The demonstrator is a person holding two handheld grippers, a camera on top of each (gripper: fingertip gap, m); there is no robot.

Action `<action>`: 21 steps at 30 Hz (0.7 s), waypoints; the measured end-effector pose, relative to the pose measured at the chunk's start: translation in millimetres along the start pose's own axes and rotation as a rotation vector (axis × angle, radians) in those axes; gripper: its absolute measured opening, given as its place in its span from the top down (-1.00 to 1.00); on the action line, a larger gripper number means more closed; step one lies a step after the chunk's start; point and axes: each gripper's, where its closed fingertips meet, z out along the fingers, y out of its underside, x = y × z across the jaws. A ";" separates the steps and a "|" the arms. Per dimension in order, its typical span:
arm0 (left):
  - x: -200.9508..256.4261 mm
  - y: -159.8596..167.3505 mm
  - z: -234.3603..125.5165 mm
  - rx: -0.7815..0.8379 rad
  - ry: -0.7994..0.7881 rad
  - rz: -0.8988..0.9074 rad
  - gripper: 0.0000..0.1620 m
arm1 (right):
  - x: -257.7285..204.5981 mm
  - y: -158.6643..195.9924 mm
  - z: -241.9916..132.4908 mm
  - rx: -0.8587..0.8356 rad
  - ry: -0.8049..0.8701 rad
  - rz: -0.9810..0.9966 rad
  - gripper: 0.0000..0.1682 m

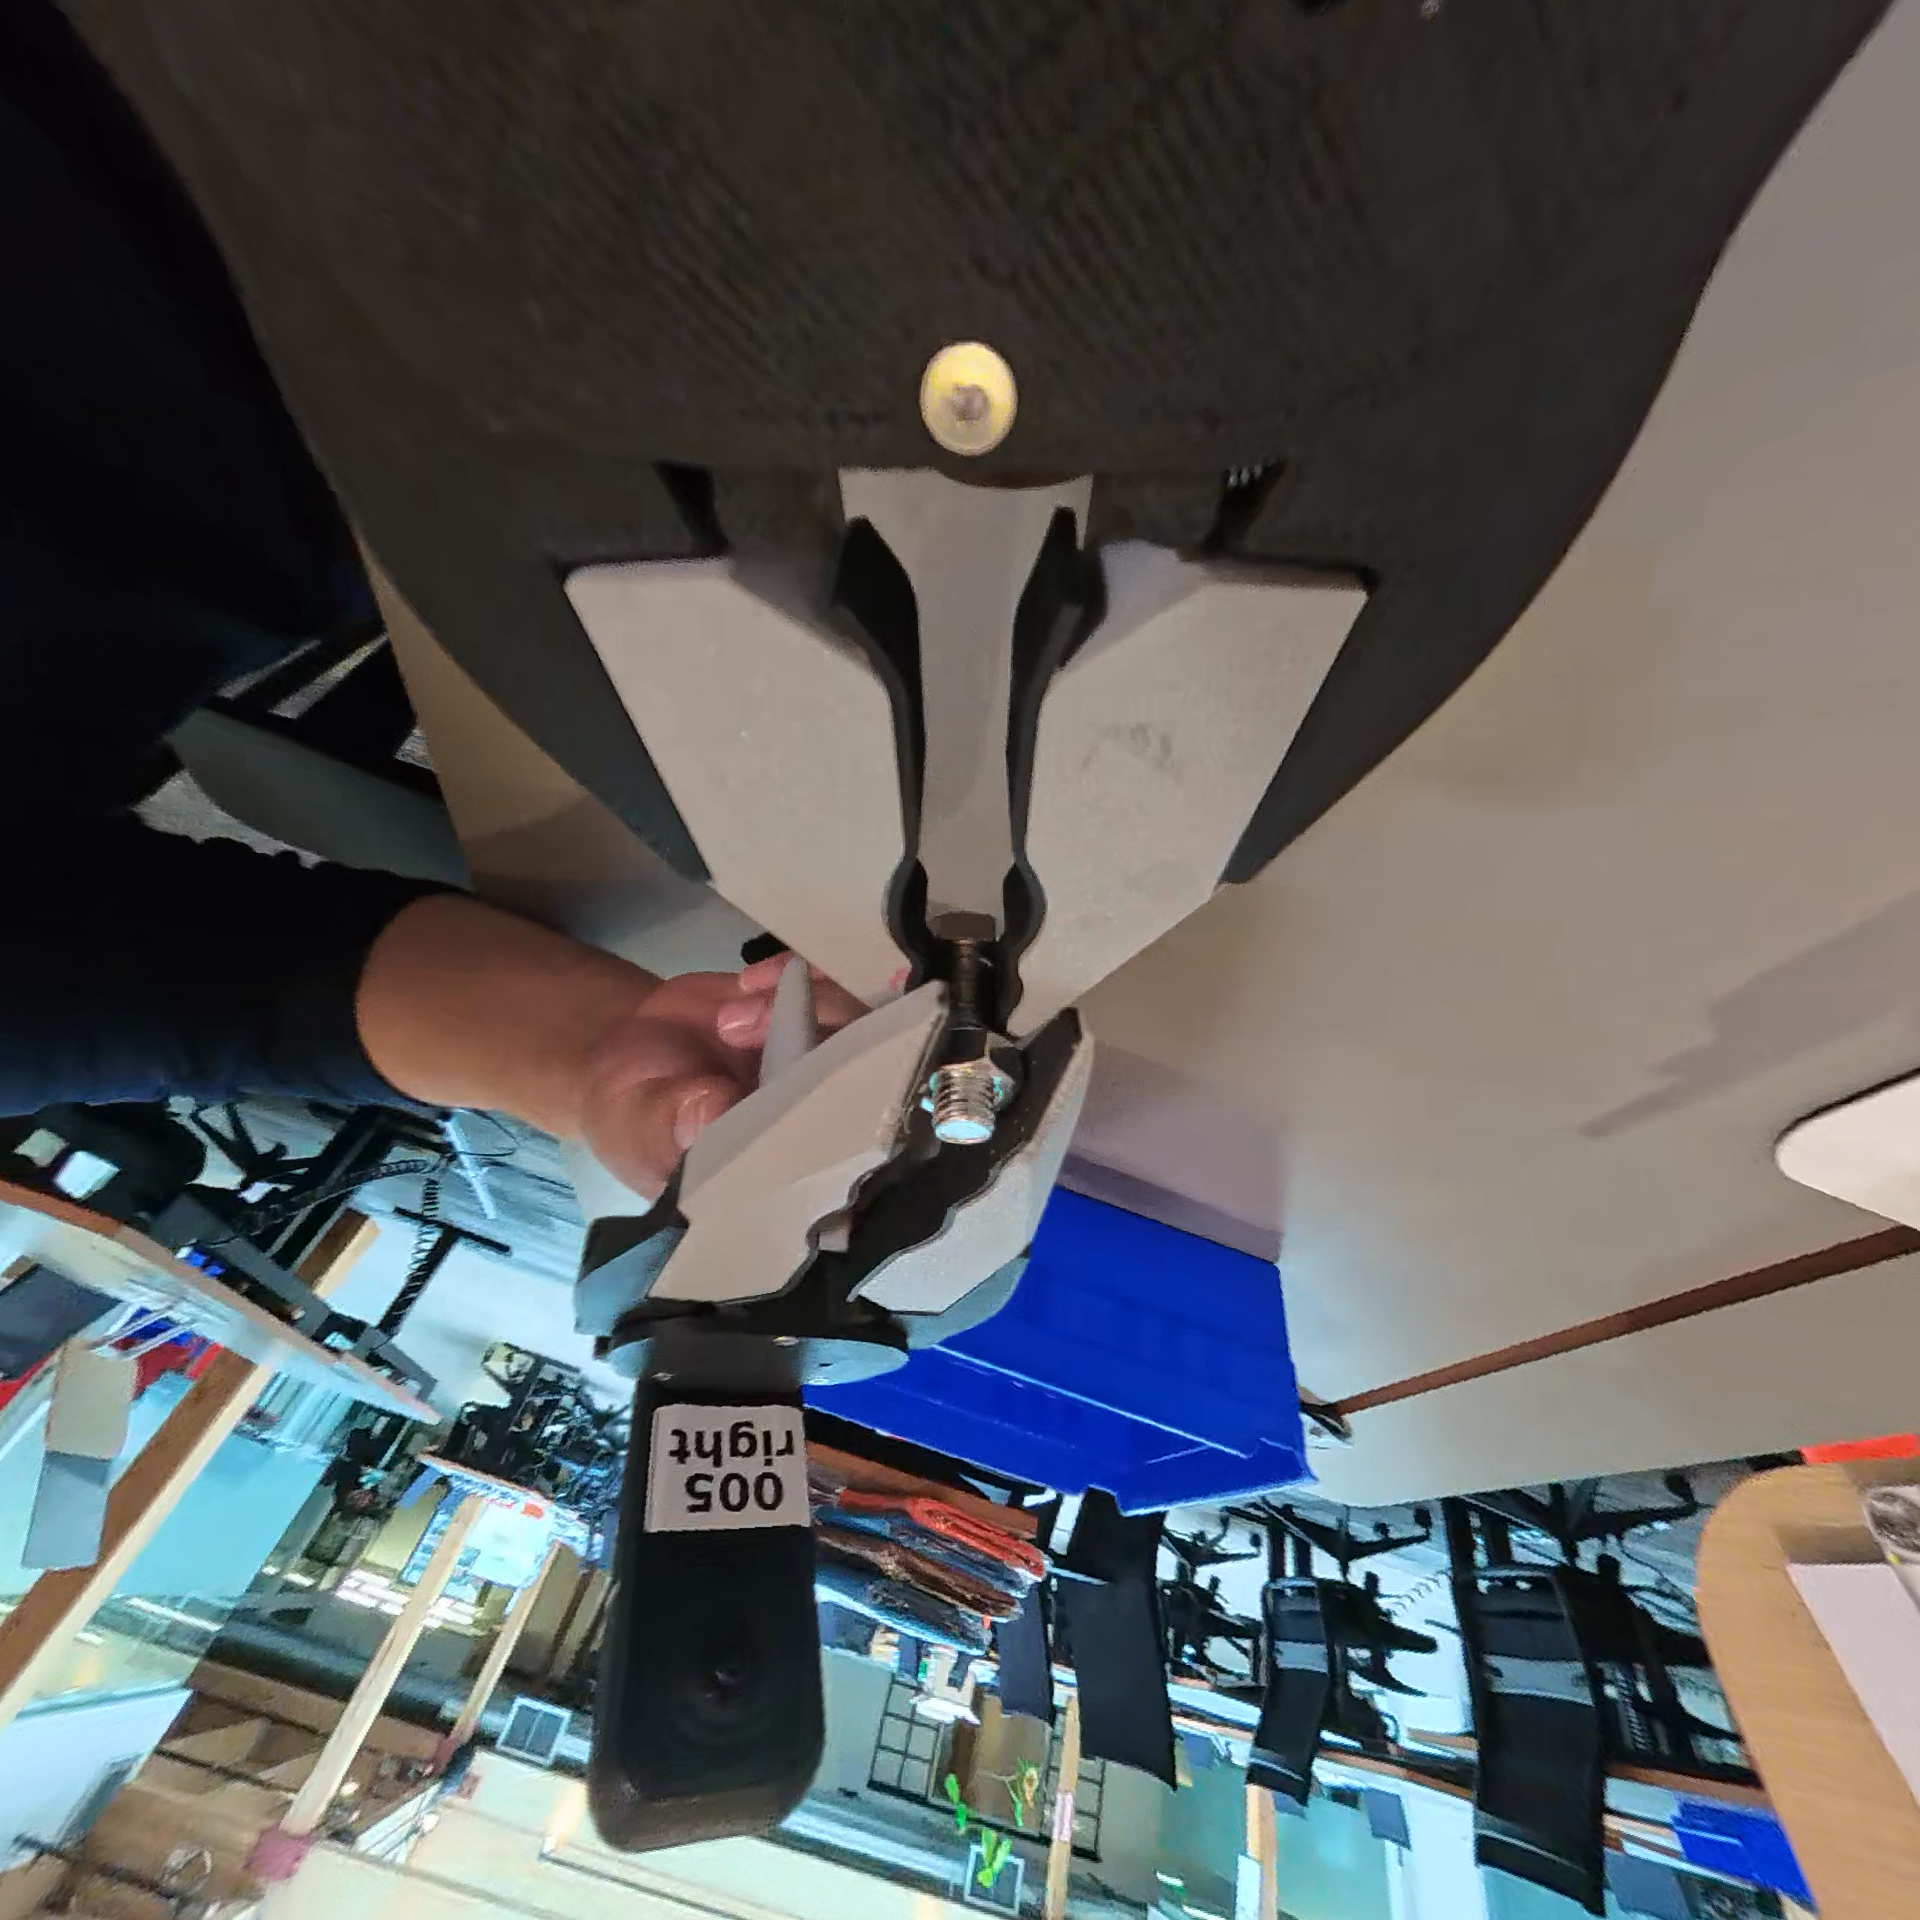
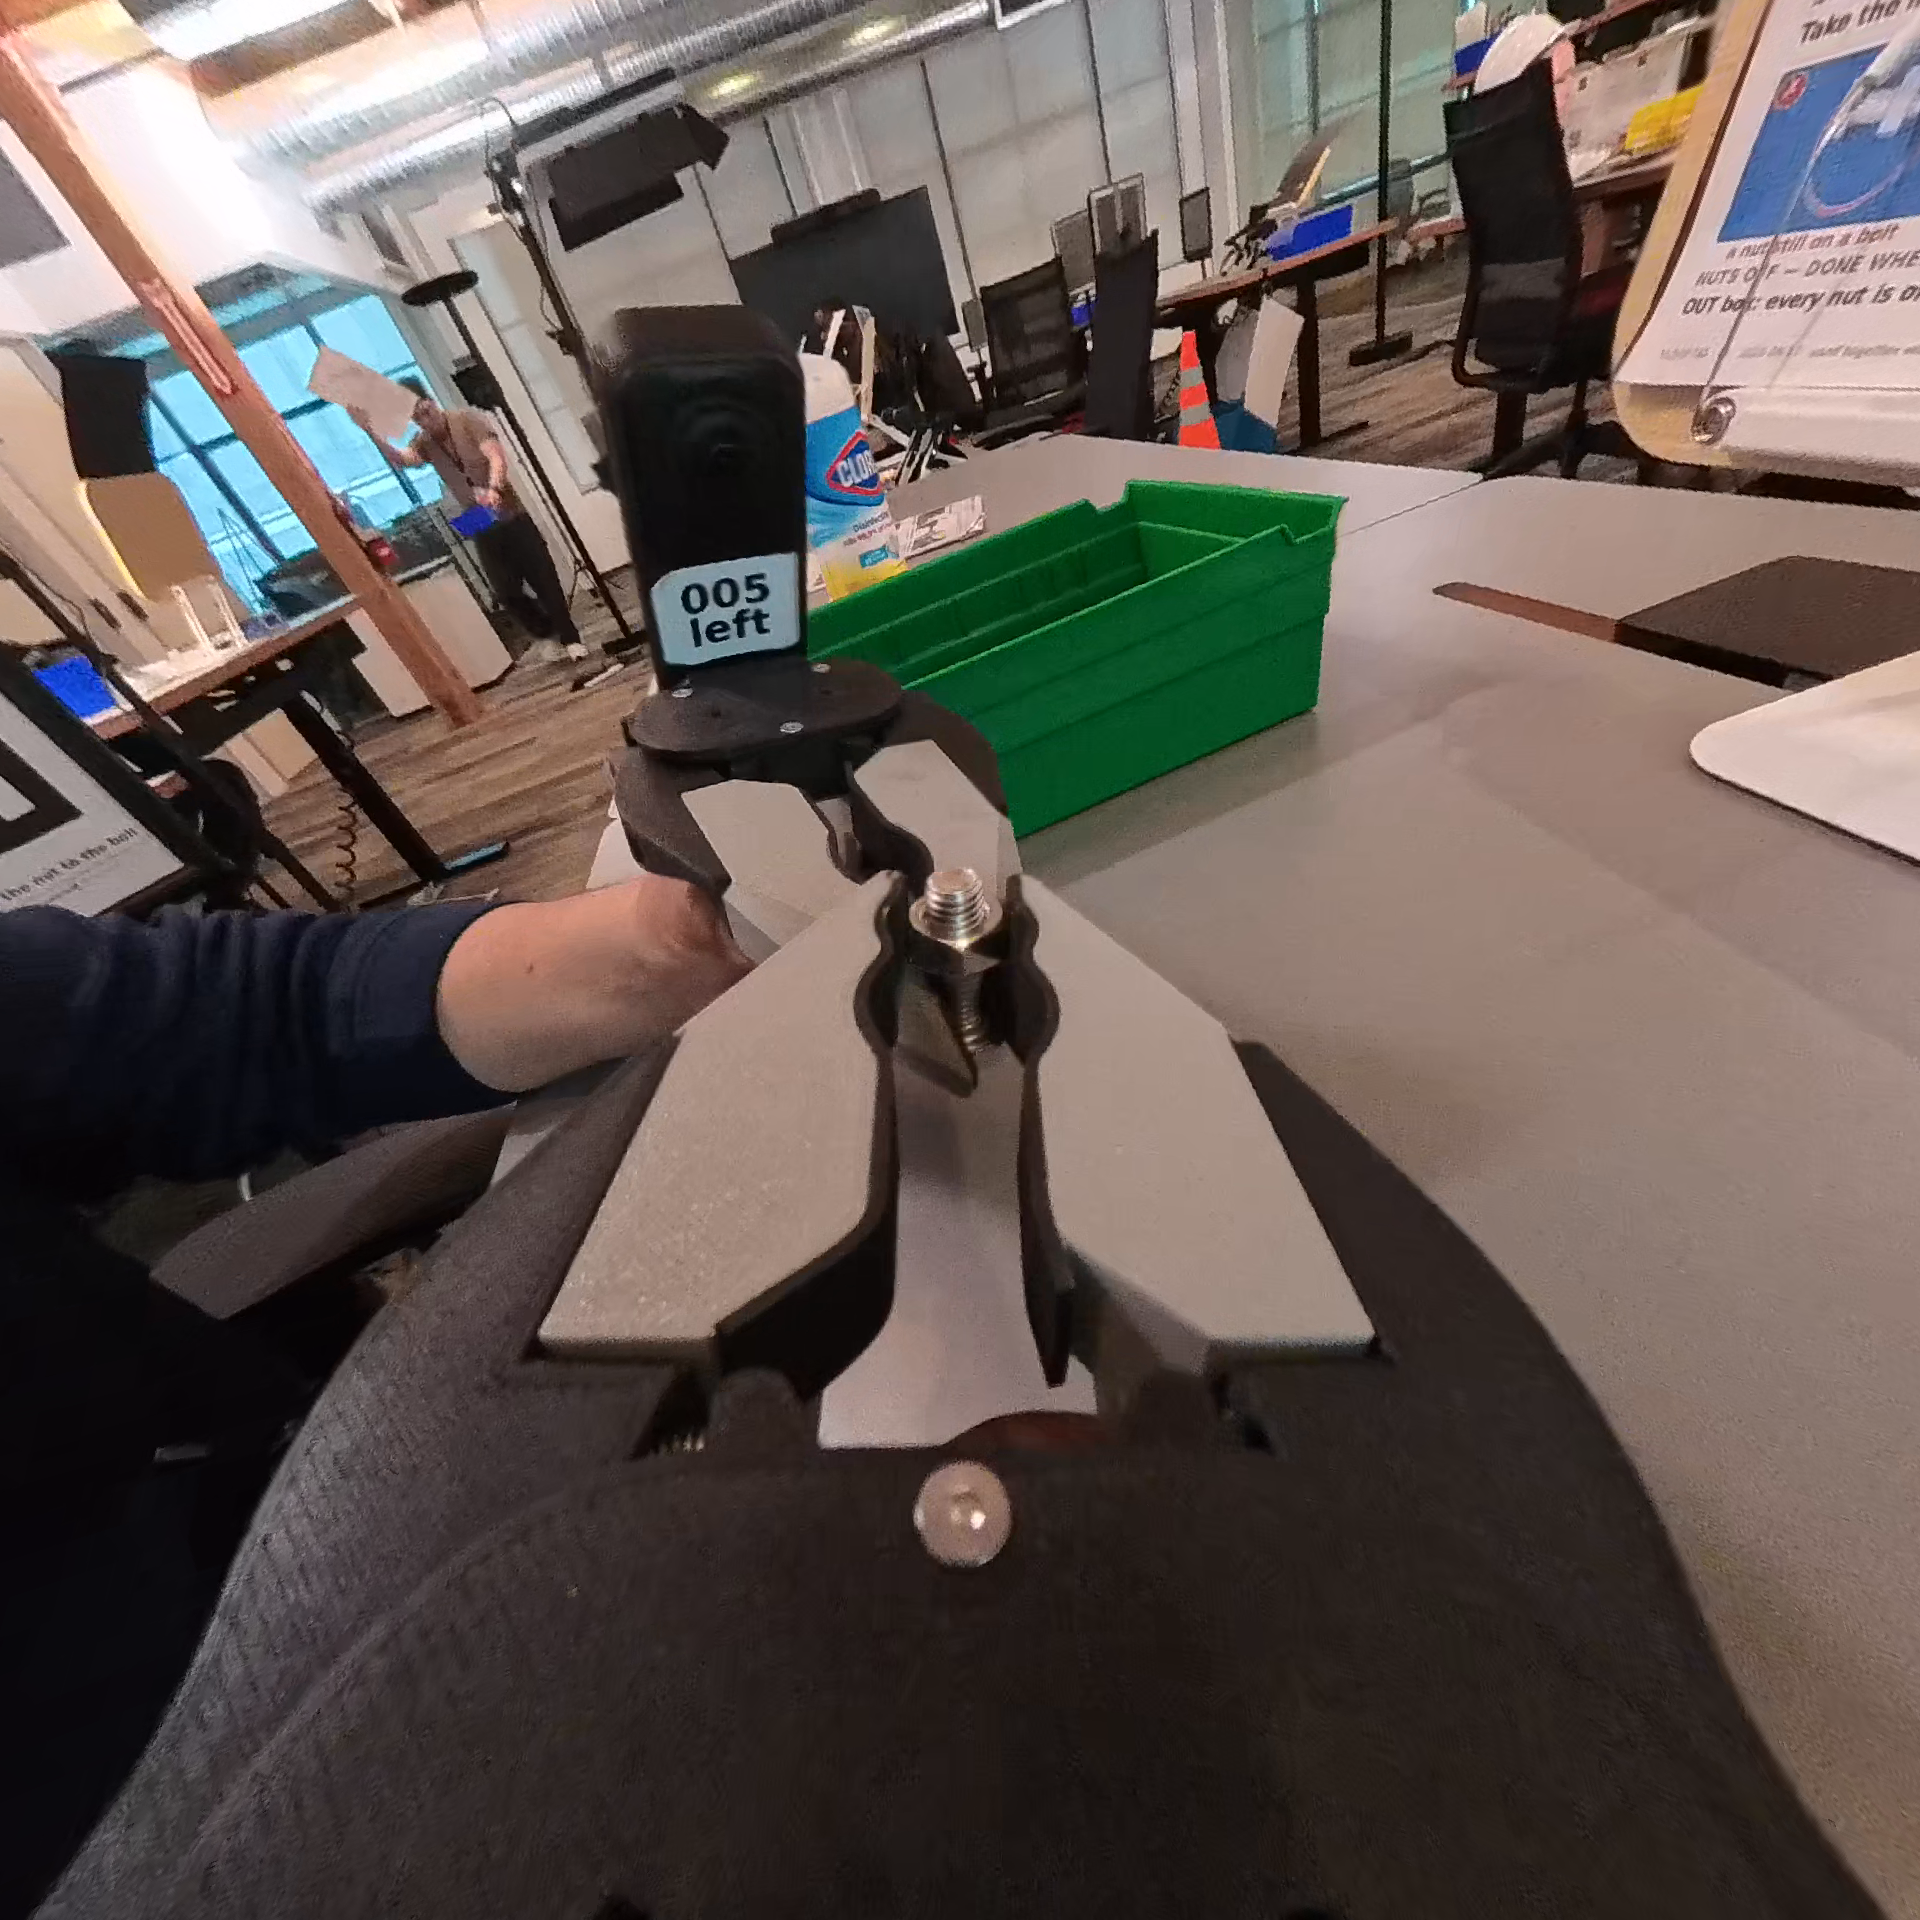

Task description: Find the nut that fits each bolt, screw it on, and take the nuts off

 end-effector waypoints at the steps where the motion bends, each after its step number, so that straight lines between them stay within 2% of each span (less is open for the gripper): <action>1: -0.9 1.4 0.4 -0.003 0.001 -0.007 0.92 | 1.6 1.5 0.3 -0.004 0.006 0.011 0.81; 4: -6.2 3.5 1.9 0.004 -0.015 -0.030 0.88 | 10.7 3.4 -0.2 -0.008 0.073 -0.003 0.82; 6: -6.9 -1.7 0.0 0.043 0.000 -0.057 0.69 | 21.9 -1.2 -8.7 0.003 0.162 -0.025 0.82; 7: -6.6 -4.7 -1.9 0.061 0.012 -0.073 0.66 | 26.2 -4.3 -15.8 0.007 0.202 -0.031 0.81; 8: -9.8 -4.0 -3.4 0.054 0.000 -0.092 0.52 | 28.9 -11.9 -27.2 0.026 0.253 -0.054 0.82; 9: -12.9 -0.8 -4.3 0.033 -0.013 -0.098 0.48 | 27.0 -23.7 -41.5 0.051 0.295 -0.098 0.82; 12: -13.2 1.8 -5.7 0.025 -0.008 -0.098 0.49 | 30.2 -55.9 -100.4 0.071 0.507 -0.214 0.82; 16: -11.8 22.3 5.3 -0.087 -0.012 -0.107 0.44 | 72.5 -91.4 -234.5 -0.024 0.958 -0.316 0.82; 19: -10.0 41.9 16.0 -0.177 -0.030 -0.055 0.44 | 146.7 -49.1 -324.1 -0.275 1.162 -0.119 0.82; 21: -6.8 51.9 22.1 -0.225 -0.036 -0.025 0.44 | 190.3 3.8 -346.8 -0.451 1.140 0.059 0.81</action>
